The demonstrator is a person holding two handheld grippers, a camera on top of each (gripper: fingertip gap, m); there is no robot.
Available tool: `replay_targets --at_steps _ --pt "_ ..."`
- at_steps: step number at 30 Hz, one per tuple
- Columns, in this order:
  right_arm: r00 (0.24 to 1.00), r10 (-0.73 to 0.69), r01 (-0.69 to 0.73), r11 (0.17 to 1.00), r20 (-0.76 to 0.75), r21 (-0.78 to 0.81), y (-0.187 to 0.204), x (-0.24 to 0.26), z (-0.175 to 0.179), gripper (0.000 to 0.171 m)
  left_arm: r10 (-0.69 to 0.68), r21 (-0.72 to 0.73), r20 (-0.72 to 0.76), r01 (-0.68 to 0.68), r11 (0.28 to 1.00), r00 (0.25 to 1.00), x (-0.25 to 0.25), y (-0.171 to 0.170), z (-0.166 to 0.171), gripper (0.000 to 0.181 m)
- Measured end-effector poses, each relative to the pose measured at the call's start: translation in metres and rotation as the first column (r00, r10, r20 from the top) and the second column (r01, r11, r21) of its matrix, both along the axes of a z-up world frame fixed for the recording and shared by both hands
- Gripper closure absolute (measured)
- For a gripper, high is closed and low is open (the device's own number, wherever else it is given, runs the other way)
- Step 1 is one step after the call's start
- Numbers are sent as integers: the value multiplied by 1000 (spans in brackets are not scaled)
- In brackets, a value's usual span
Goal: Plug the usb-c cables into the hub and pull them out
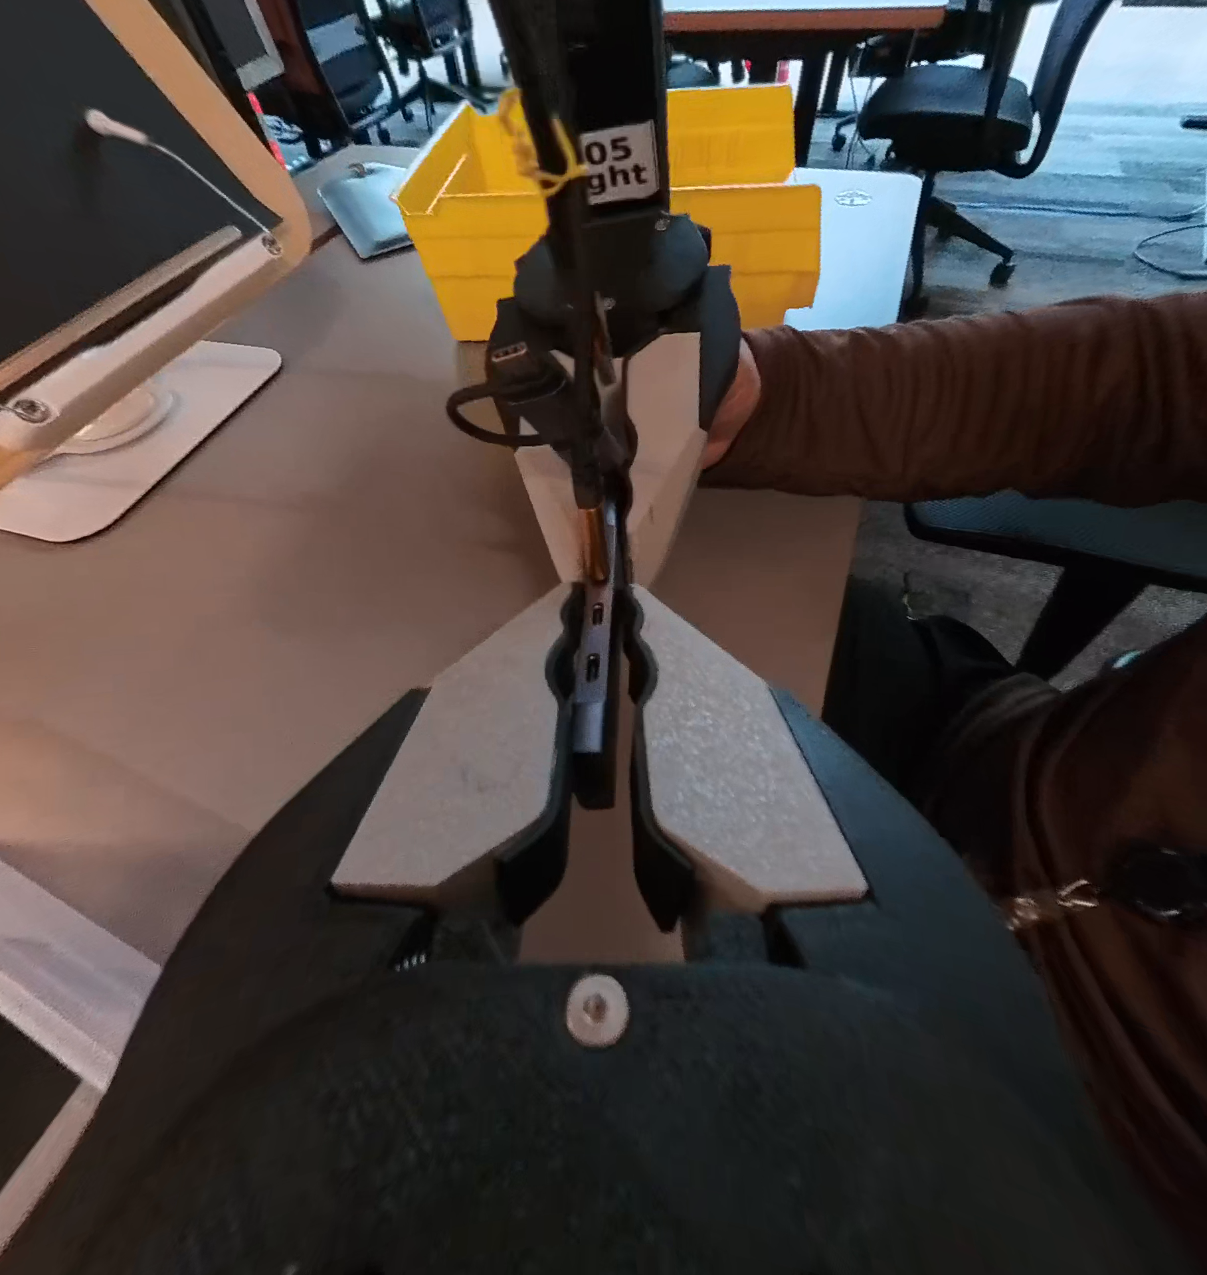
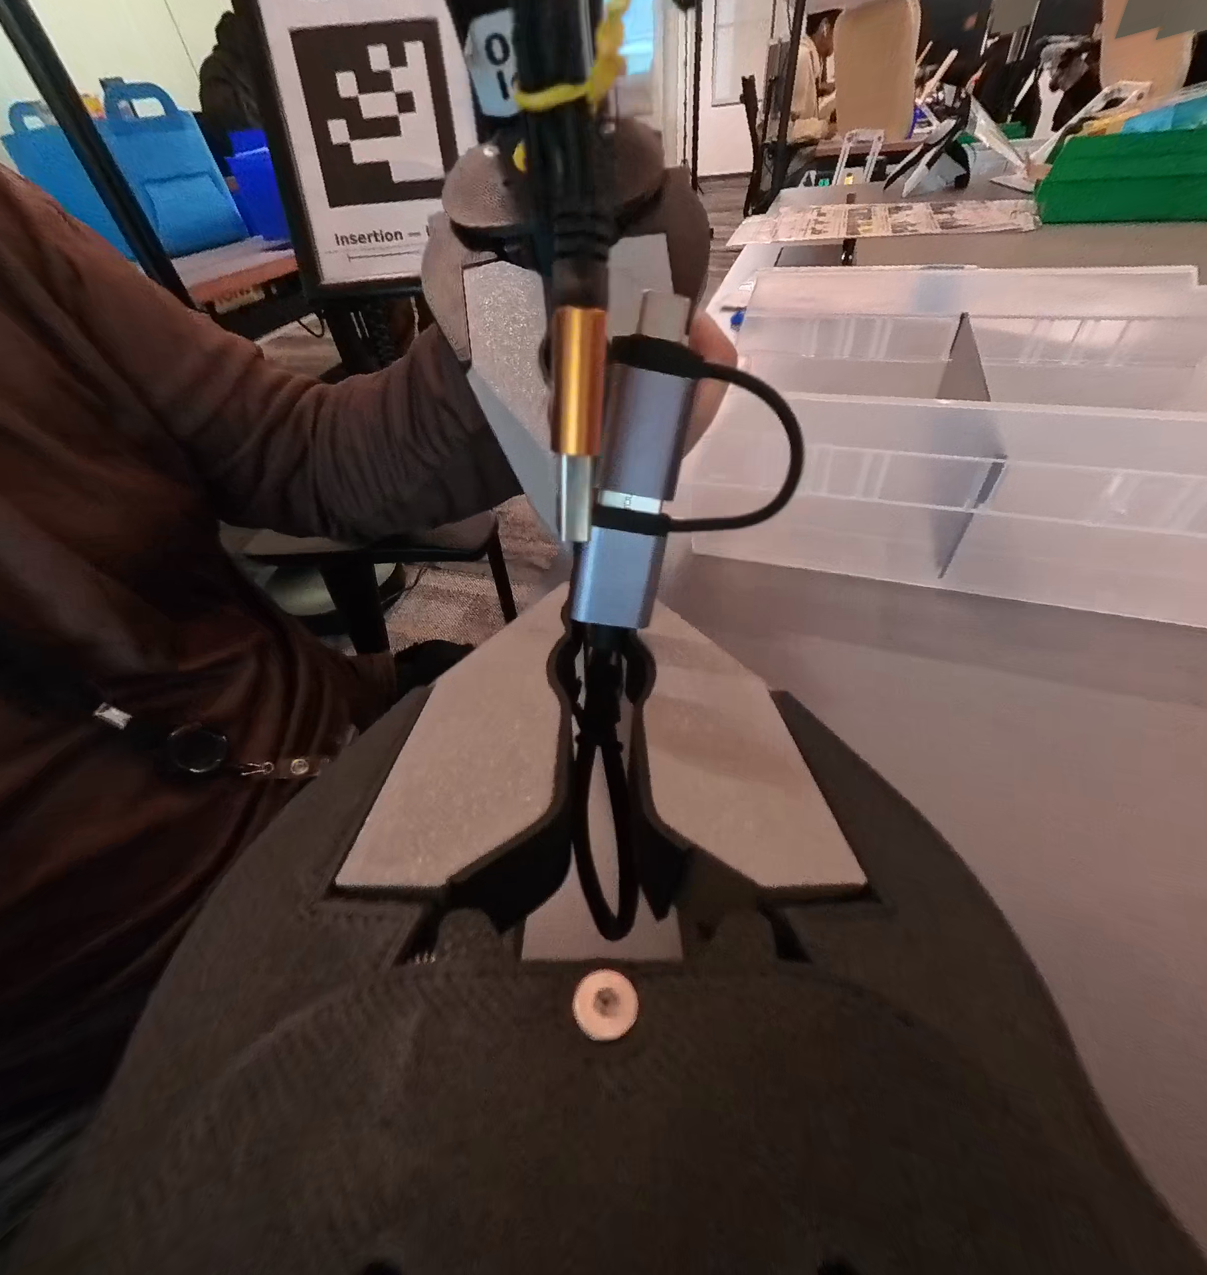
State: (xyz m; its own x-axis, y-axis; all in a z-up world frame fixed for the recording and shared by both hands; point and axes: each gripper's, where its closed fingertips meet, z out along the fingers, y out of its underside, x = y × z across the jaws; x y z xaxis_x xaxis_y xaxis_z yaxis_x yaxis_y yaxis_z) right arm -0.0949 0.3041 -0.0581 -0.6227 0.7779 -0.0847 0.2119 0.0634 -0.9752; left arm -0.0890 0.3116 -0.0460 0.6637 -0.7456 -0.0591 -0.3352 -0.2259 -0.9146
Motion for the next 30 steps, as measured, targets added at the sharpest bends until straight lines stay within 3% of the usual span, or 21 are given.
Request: replay_targets --at_steps 10,26,30 --pt "993 -4 -8 994 -117 -108 5 11 32 156 20 10 80 -21 1000 997 3 3 13 175" --pt "987 -110 91 984 -120 -151 18 -1 35 159 72 -34 139 -68 997 988 4 14 8 174" --pt "982 -132 121 989 -134 -89 19 -1 33 160 78 -57 155 -70 996 985 4 16 6 174"
